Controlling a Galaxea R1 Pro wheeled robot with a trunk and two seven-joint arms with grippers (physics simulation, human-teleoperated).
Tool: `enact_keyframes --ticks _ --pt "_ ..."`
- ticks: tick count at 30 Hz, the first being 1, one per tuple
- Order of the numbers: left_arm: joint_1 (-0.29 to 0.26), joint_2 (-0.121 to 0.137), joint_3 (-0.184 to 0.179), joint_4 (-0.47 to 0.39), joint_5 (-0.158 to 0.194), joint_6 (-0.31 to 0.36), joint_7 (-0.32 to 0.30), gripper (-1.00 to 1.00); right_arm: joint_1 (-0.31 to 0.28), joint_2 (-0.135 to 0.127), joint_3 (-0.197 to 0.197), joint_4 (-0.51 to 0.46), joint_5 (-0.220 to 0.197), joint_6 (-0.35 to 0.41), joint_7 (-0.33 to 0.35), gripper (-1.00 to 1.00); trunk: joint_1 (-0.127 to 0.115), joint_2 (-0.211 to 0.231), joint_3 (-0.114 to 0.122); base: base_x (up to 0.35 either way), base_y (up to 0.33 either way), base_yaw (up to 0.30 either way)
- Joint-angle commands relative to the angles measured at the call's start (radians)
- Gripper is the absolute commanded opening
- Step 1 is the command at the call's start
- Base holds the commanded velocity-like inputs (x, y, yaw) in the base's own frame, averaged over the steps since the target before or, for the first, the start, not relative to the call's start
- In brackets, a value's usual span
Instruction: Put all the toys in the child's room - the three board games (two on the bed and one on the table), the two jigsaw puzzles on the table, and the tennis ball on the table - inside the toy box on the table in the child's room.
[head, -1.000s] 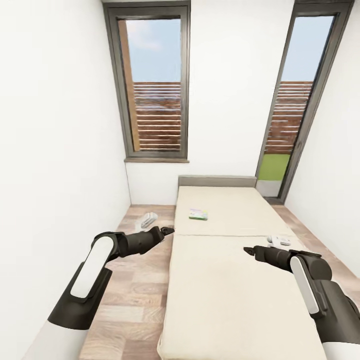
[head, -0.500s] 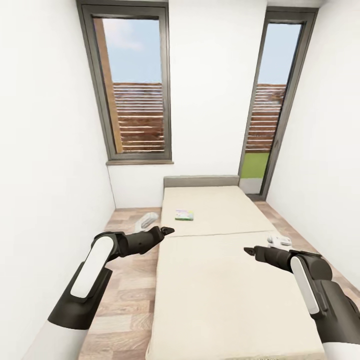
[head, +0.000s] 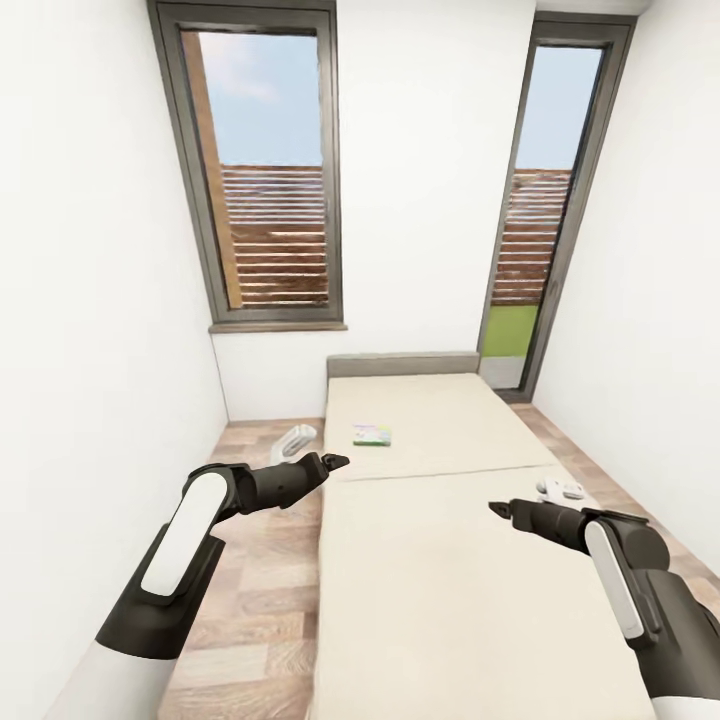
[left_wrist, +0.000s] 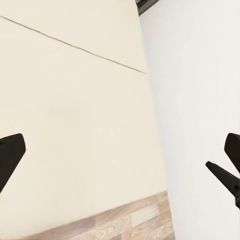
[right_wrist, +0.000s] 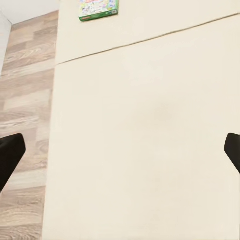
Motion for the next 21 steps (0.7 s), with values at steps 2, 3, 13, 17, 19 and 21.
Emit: enact_keyframes --ticks 2,3,13,17,19,21 --pt "-0.001 0.0 0.0 -0.001 0.01 0.001 0.01 1.0 0.0 0.0 -0.005 -0.001 0.005 0.004 0.019 1.0 0.001 -0.002 -0.002 0.176 0.215 -0.01" --pt "-0.001 0.0 0.0 -0.001 0.01 0.001 0.01 1.0 0.002 -0.001 -0.009 -0.001 0.005 0.004 0.032 1.0 0.001 -0.002 -0.002 0.183 0.222 -0.007" --pt "-0.001 0.0 0.0 -0.001 0.01 0.001 0.01 1.0 0.009 -0.002 -0.019 -0.001 0.005 0.001 0.091 1.0 0.001 -0.002 -0.002 0.19 0.231 -0.004" --pt "0.0 0.0 0.0 -0.001 0.01 0.001 0.01 1.0 0.013 -0.003 -0.022 -0.002 0.006 0.0 0.103 1.0 0.001 -0.002 -0.002 0.176 0.195 -0.001" --pt "0.0 0.0 0.0 -0.001 0.01 0.001 0.01 1.0 0.014 -0.003 -0.023 -0.002 0.006 0.0 0.107 1.0 0.001 -0.002 -0.002 0.11 0.119 -0.001" --pt "0.0 0.0 0.0 -0.001 0.01 0.0 0.01 1.0 0.014 -0.003 -0.023 -0.002 0.006 0.0 0.109 1.0 0.001 -0.002 -0.002 0.078 0.084 0.0"
